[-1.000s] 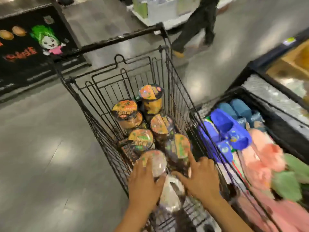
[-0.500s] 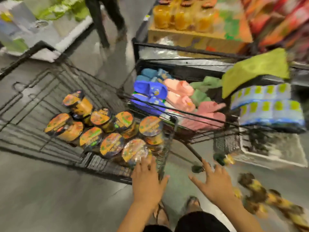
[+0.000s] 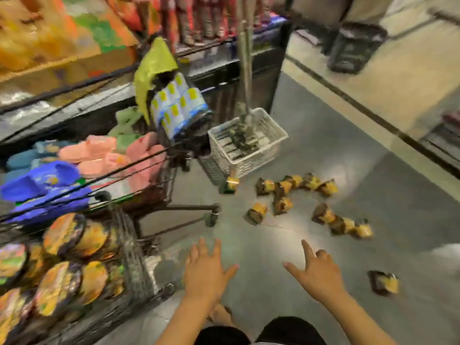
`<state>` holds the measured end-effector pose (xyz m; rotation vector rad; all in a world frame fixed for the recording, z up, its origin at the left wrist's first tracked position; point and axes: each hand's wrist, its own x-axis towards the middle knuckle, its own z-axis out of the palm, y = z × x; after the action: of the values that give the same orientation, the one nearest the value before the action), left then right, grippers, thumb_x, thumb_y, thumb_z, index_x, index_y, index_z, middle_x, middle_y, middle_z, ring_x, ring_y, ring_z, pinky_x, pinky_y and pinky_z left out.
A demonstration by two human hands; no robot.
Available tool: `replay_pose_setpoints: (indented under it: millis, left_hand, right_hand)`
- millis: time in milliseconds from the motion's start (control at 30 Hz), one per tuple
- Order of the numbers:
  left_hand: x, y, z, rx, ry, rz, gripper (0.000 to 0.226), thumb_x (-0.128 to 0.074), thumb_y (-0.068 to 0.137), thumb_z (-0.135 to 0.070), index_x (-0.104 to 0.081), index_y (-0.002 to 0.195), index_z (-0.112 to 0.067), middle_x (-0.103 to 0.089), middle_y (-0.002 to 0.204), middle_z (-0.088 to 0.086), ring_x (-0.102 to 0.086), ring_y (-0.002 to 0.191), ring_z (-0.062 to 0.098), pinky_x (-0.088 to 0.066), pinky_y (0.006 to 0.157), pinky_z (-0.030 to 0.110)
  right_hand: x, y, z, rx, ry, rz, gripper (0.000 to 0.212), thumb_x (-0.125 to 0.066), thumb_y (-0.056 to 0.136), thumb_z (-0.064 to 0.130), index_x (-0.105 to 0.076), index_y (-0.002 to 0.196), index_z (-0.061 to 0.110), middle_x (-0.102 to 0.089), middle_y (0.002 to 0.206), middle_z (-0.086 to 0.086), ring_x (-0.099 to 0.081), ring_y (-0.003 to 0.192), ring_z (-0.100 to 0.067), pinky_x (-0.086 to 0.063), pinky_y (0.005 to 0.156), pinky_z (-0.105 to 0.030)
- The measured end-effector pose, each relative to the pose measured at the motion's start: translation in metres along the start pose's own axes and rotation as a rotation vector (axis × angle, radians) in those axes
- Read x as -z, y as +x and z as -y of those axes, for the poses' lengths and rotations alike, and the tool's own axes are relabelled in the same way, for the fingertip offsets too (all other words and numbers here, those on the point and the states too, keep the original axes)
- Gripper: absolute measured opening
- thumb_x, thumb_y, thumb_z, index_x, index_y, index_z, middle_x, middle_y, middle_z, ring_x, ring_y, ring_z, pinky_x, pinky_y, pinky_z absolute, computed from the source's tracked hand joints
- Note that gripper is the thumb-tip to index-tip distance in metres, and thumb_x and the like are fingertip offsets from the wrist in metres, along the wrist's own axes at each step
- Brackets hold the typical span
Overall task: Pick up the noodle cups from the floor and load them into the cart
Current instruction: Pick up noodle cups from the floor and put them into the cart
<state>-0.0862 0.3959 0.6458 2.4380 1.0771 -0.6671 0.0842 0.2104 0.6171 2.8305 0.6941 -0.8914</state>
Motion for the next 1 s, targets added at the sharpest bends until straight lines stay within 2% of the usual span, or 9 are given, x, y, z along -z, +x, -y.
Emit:
replay_pose_setpoints:
  millis: [300, 400, 533, 700, 833, 1000]
  left_hand:
    - [-0.074, -0.043, -0.184, -0.194, 0.105, 0.004, 0.084, -0.035, 0.091, -0.069, -0.002, 0.155, -0.026, -0.007, 0.161, 0.016, -0.012, 0.147, 0.033, -0.019, 0.117, 0.041]
    - [-0.098, -0.062, -0.240, -0.276, 0.135, 0.004, 0.085, -0.035, 0.090, -0.070, -0.002, 0.155, -0.027, -0.001, 0.162, 0.015, -0.008, 0.148, 0.034, -0.015, 0.118, 0.041]
    - [-0.117, -0.074, -0.302, -0.399, 0.214, 0.028, 0.085, -0.037, 0.090, -0.070, -0.002, 0.155, -0.028, -0.001, 0.161, 0.016, -0.007, 0.148, 0.035, -0.015, 0.118, 0.041]
    - [-0.129, -0.071, -0.365, -0.533, 0.336, 0.010, 0.086, -0.036, 0.090, -0.070, 0.001, 0.155, -0.027, -0.002, 0.161, 0.018, -0.008, 0.147, 0.036, -0.017, 0.118, 0.042]
    - [-0.140, -0.062, -0.404, -0.608, 0.412, 0.052, 0.086, -0.036, 0.091, -0.069, 0.003, 0.155, -0.028, 0.001, 0.161, 0.018, -0.004, 0.148, 0.036, -0.014, 0.119, 0.042]
    - [-0.153, -0.032, -0.459, -0.675, 0.466, 0.100, 0.086, -0.037, 0.090, -0.069, 0.001, 0.155, -0.028, -0.003, 0.161, 0.018, -0.008, 0.148, 0.036, -0.014, 0.118, 0.042]
  right_hand:
    - [-0.025, -0.058, -0.208, -0.228, 0.241, -0.010, 0.088, -0.035, 0.086, 0.075, -0.005, 0.155, 0.028, -0.036, 0.146, -0.016, -0.036, 0.132, -0.035, -0.037, 0.103, -0.039]
    - [-0.036, -0.078, -0.275, -0.329, 0.287, -0.023, 0.089, -0.036, 0.086, 0.075, -0.007, 0.155, 0.026, -0.038, 0.145, -0.017, -0.036, 0.133, -0.036, -0.036, 0.105, -0.039]
    - [-0.047, -0.105, -0.343, -0.469, 0.343, -0.062, 0.091, -0.034, 0.083, 0.079, -0.011, 0.154, 0.027, -0.047, 0.135, -0.013, -0.043, 0.126, -0.032, -0.042, 0.097, -0.038]
    - [-0.069, -0.121, -0.398, -0.619, 0.518, -0.053, 0.093, -0.035, 0.083, 0.079, -0.009, 0.155, 0.026, -0.045, 0.136, -0.014, -0.041, 0.127, -0.033, -0.042, 0.098, -0.038]
    - [-0.080, -0.120, -0.420, -0.705, 0.642, -0.039, 0.094, -0.036, 0.082, 0.079, -0.007, 0.155, 0.026, -0.041, 0.139, -0.016, -0.038, 0.130, -0.034, -0.040, 0.102, -0.040]
    - [-0.077, -0.109, -0.447, -0.786, 0.724, -0.022, 0.094, -0.038, 0.084, 0.077, -0.006, 0.155, 0.026, -0.038, 0.144, -0.018, -0.035, 0.134, -0.035, -0.037, 0.103, -0.038]
